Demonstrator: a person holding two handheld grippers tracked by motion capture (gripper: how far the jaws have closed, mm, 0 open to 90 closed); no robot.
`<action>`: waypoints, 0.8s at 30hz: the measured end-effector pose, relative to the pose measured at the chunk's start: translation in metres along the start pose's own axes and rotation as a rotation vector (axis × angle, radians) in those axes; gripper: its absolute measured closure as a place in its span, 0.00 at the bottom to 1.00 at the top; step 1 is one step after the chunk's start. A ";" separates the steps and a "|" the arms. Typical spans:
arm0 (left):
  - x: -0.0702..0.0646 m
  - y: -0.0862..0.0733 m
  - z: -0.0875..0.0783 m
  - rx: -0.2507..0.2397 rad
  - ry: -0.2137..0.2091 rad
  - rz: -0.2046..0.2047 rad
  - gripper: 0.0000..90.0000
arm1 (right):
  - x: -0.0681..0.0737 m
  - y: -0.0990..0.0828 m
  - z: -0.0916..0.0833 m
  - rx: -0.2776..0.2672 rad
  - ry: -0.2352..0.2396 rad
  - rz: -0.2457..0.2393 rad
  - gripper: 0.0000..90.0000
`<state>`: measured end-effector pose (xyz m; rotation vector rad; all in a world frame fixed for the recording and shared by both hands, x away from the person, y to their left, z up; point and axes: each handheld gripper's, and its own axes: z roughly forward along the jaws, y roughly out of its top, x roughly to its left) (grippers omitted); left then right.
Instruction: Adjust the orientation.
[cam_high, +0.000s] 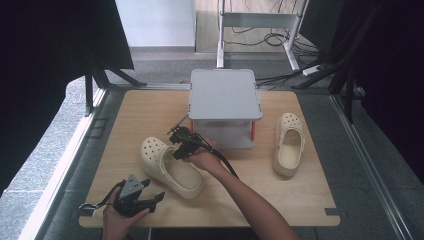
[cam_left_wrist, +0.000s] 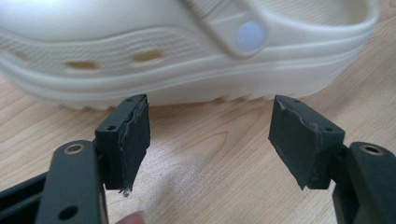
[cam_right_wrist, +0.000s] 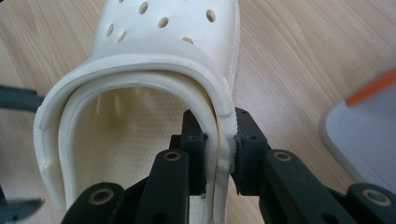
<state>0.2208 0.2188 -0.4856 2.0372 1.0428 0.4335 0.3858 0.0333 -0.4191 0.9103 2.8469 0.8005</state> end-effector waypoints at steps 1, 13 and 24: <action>0.000 0.000 0.000 0.000 0.000 0.000 0.33 | 0.000 0.000 0.000 0.000 0.000 0.000 0.87; 0.000 0.000 0.001 0.006 -0.003 -0.003 0.33 | -0.022 -0.047 -0.030 -0.053 -0.013 0.070 0.87; 0.000 0.001 0.001 0.004 0.000 -0.006 0.33 | -0.034 -0.089 -0.051 -0.049 -0.050 0.122 0.87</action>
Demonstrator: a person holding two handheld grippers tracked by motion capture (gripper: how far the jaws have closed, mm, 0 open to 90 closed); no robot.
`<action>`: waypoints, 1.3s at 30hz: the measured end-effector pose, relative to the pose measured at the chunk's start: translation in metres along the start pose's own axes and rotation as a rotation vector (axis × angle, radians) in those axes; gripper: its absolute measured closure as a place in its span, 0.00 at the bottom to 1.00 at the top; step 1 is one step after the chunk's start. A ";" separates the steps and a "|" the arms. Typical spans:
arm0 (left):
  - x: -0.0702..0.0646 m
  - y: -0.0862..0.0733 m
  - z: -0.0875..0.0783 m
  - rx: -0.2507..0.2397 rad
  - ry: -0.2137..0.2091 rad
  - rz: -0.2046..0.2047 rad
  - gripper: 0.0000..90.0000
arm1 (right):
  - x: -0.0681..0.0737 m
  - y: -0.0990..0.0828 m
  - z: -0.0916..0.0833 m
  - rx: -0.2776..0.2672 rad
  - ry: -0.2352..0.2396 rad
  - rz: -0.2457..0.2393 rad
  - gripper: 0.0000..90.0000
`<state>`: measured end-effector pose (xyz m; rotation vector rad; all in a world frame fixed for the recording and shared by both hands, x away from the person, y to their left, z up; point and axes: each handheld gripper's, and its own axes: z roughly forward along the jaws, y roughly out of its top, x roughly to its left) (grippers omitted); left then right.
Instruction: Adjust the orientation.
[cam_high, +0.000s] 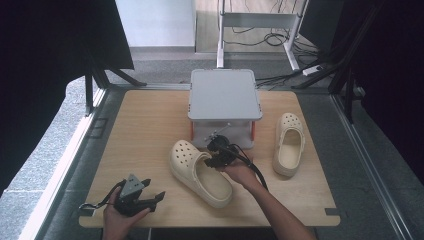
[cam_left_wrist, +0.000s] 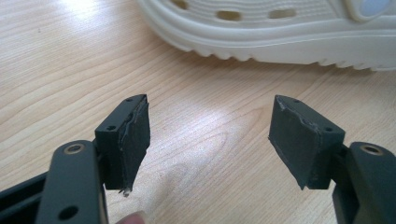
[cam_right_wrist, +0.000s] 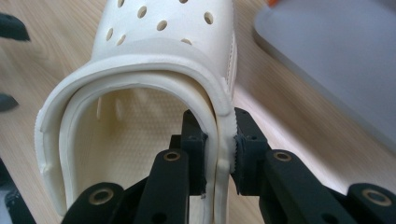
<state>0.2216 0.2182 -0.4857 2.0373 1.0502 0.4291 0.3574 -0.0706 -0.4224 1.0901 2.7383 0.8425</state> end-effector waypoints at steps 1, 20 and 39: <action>0.000 0.000 0.000 0.002 0.000 0.001 0.33 | -0.001 -0.003 -0.001 0.000 -0.004 0.005 0.87; -0.001 0.000 0.002 0.004 -0.009 -0.004 0.33 | -0.030 -0.052 -0.014 0.041 -0.027 0.075 0.87; -0.001 0.000 0.004 0.011 -0.010 -0.003 0.33 | -0.045 -0.072 -0.055 -0.053 0.010 0.074 0.62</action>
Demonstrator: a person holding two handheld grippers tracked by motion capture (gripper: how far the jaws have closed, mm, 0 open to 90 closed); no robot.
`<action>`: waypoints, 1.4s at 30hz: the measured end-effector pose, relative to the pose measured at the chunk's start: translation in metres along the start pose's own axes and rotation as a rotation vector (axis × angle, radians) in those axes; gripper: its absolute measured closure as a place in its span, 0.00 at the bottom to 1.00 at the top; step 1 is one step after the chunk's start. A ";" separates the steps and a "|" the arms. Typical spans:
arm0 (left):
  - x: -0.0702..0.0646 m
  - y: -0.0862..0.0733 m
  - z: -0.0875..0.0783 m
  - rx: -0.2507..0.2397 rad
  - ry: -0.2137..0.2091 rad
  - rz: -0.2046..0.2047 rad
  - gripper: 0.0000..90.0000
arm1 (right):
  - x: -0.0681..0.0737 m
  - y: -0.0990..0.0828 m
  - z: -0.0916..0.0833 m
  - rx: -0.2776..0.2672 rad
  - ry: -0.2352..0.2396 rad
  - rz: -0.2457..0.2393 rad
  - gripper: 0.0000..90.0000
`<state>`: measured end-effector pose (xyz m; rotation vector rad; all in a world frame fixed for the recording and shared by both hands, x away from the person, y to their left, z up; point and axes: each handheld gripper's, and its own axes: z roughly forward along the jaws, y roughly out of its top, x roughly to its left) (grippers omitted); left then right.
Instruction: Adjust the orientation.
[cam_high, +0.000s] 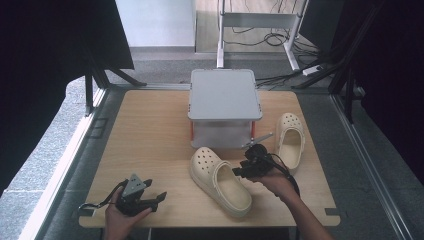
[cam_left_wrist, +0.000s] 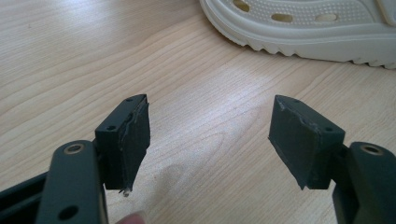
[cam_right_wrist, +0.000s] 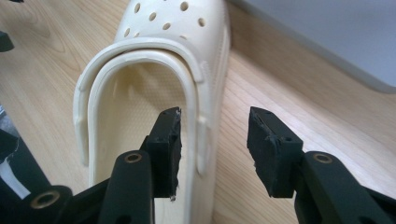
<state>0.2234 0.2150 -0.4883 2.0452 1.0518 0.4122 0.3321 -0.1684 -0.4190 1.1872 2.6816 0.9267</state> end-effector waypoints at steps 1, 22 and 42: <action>0.000 0.000 0.000 0.001 0.002 0.000 0.33 | -0.002 -0.001 -0.003 -0.005 0.000 0.004 0.62; 0.001 0.001 0.002 0.004 0.000 -0.001 0.33 | -0.042 -0.022 -0.008 -0.007 -0.094 0.073 0.71; 0.000 0.001 0.004 0.008 -0.005 0.000 0.33 | -0.097 -0.033 0.019 0.056 -0.237 0.211 0.99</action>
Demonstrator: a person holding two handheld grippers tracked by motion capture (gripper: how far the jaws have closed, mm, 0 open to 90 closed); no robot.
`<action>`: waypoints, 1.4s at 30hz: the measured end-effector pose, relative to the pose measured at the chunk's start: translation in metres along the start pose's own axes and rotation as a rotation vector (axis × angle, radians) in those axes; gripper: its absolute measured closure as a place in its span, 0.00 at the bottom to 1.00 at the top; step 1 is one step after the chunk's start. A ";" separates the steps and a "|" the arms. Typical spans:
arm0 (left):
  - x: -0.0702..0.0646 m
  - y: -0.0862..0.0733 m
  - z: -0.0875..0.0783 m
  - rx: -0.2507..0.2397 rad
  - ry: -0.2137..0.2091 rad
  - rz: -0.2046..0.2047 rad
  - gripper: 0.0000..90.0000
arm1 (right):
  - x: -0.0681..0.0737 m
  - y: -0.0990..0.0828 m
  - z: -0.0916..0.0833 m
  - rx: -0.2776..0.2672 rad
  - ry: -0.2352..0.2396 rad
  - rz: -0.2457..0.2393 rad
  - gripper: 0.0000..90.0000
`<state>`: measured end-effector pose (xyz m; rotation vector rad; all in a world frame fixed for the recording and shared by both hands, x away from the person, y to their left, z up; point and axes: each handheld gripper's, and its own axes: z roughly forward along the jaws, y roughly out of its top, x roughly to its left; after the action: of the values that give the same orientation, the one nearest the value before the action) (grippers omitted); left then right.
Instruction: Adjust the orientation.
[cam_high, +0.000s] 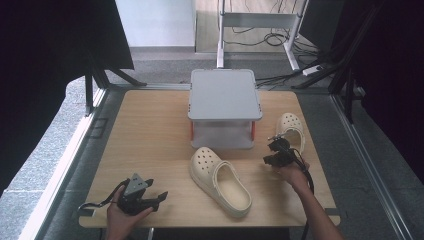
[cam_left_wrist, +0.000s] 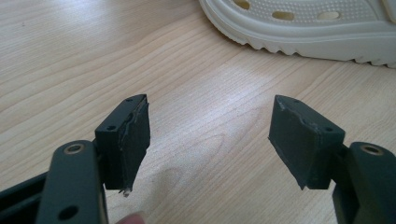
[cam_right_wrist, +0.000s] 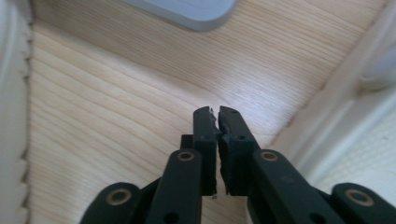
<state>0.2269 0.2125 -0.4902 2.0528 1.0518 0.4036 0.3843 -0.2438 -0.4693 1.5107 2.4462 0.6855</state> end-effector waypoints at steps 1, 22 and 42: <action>0.000 0.000 0.000 0.000 0.000 0.000 0.33 | -0.001 -0.001 0.000 0.004 -0.002 0.001 0.99; 0.000 0.000 0.001 0.007 -0.001 0.000 0.33 | -0.015 -0.018 -0.010 0.019 -0.030 0.014 1.00; -0.001 0.000 0.002 0.008 -0.001 -0.004 0.33 | -0.062 -0.059 -0.038 0.038 -0.019 0.048 1.00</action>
<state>0.2280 0.2108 -0.4915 2.0579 1.0582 0.3968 0.3512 -0.3310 -0.4686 1.5875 2.4294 0.6336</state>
